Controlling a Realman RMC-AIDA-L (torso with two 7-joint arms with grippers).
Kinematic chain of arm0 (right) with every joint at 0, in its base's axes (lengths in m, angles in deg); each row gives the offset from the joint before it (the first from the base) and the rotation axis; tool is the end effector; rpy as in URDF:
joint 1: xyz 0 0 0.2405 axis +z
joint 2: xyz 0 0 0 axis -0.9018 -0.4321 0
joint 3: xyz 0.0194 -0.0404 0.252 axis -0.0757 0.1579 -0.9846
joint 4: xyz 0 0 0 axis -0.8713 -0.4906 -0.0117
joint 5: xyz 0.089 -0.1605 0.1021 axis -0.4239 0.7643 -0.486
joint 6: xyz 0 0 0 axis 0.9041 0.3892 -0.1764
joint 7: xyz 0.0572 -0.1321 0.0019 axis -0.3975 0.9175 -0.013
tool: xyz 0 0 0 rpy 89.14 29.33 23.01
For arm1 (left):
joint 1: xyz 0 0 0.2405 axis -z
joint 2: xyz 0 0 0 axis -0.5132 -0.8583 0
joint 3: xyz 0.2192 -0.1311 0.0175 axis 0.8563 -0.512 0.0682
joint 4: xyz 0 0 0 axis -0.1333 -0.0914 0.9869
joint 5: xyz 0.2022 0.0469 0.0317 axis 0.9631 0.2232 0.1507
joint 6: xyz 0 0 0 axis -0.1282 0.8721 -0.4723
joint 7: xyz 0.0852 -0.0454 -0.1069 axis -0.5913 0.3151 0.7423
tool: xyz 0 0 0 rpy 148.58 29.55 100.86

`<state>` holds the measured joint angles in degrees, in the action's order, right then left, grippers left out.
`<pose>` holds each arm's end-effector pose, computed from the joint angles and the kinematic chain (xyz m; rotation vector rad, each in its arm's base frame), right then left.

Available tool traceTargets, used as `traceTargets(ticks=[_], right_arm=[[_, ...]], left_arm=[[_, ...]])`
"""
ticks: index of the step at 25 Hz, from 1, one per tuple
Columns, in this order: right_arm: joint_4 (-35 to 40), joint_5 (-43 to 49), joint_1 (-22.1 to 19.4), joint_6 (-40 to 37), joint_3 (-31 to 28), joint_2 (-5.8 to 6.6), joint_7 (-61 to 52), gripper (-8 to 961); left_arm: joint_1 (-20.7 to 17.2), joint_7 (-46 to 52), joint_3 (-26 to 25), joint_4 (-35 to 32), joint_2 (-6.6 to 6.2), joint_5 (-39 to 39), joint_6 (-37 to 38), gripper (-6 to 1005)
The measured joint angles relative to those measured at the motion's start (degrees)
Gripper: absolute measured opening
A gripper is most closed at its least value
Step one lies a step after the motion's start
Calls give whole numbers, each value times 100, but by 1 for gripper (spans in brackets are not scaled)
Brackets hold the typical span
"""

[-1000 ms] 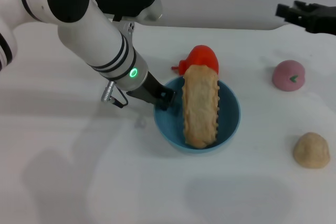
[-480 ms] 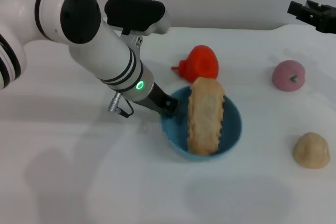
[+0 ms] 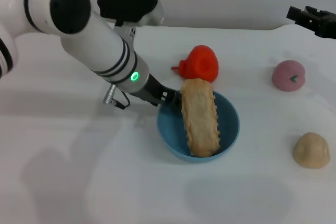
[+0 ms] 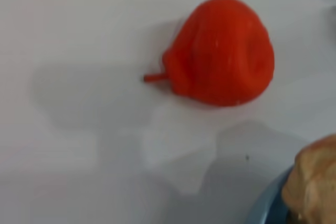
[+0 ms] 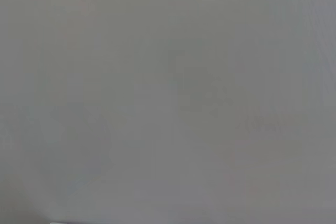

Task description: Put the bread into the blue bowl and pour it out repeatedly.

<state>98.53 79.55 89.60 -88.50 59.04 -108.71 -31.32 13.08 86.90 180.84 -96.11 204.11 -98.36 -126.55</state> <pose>0.2609 0.3883 0.0378 -2.1512 1.0136 0.8181 -0.1800 0.3832 -0.0899 -2.2834 -1.3832 0.2956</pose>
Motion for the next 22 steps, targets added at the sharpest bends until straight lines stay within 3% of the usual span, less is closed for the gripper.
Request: traceTargets(ticks=[7, 11, 17, 22], right_arm=[[-138, -114, -69, 0, -1, 3, -15, 578], [-399, -412, -111, 46, -148, 21, -8, 578], [-827, -652, -210, 30, -881, 21, 56, 578], [-1520, -1731, -321, -69, -1407, 46, 645, 578]], left_arm=[[-365, -537, -573, -415, 0, -24, 149, 465], [-798, -1000, -1012, -708, 4, -177, 616, 480], [-1608, -2488, -1115, -940, 1, -1519, 2114, 485], [-2187, -3466, -1003, -937, 11, -2609, 3261, 483]])
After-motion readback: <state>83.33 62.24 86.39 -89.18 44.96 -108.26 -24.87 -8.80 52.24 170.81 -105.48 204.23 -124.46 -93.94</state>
